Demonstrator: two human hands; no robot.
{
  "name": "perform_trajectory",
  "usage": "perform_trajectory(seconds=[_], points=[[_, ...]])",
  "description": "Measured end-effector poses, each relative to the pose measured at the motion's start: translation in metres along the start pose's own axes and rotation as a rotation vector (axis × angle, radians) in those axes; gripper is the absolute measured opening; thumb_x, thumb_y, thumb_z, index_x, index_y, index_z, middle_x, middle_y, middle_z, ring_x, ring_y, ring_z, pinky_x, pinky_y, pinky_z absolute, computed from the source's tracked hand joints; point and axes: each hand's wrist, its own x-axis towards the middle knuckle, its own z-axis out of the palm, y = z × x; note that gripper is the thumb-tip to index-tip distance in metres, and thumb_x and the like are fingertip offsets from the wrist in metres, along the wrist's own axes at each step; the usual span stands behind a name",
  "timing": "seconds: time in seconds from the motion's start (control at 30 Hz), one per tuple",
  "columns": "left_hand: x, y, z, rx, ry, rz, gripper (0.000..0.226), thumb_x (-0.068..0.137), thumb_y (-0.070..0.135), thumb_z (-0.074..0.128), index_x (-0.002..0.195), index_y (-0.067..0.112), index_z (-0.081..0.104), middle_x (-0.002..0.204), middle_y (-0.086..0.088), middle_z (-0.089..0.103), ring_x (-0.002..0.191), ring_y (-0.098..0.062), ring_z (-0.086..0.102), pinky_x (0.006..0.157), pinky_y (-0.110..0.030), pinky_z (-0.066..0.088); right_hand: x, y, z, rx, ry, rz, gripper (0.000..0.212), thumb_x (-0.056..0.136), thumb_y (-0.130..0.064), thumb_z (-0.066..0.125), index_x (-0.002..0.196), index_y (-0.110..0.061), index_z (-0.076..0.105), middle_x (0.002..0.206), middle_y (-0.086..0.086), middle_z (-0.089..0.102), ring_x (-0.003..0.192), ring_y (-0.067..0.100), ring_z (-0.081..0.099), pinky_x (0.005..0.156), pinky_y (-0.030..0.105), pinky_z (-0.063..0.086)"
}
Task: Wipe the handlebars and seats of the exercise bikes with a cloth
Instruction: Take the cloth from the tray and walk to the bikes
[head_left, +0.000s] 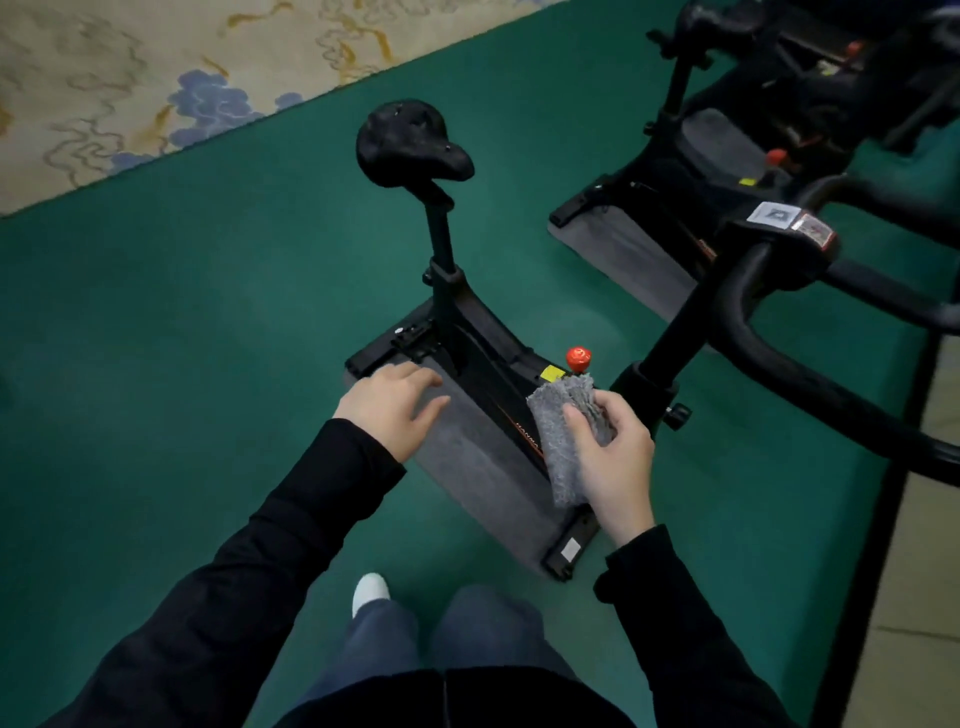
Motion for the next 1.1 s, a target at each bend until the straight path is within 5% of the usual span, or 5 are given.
perform_trajectory(seconds=[0.3,0.77,1.1], points=[[0.085,0.014,-0.011,-0.016,-0.128,0.27,0.036,0.097,0.036,0.044,0.125,0.016,0.055,0.122,-0.002,0.058,0.115,-0.021,0.05,0.093,-0.04,0.044,0.022,-0.012,0.003,-0.01,0.263,0.088,0.008,0.087,-0.013,0.068,0.093,-0.017,0.065,0.087,-0.013,0.066,0.078,-0.009,0.058,0.073,0.004,0.042],[0.221,0.075,-0.011,0.015,-0.138,0.58,0.038,0.095,0.033,0.048,0.127,0.014,0.054,0.121,-0.005,0.06,0.113,-0.027,0.052,0.093,-0.038,0.041,0.127,-0.017,0.013,-0.097,0.403,0.069,0.006,0.085,-0.012,0.069,0.09,-0.014,0.065,0.089,0.001,0.065,0.084,0.014,0.062,0.077,0.026,0.049],[0.311,0.115,-0.02,-0.07,-0.132,0.845,0.036,0.091,0.019,0.059,0.124,0.005,0.057,0.118,-0.013,0.061,0.108,-0.033,0.056,0.09,-0.043,0.046,0.164,-0.025,0.018,-0.085,0.595,0.152,0.008,0.087,-0.013,0.067,0.095,-0.016,0.065,0.093,-0.003,0.065,0.087,0.005,0.06,0.077,0.015,0.045]])
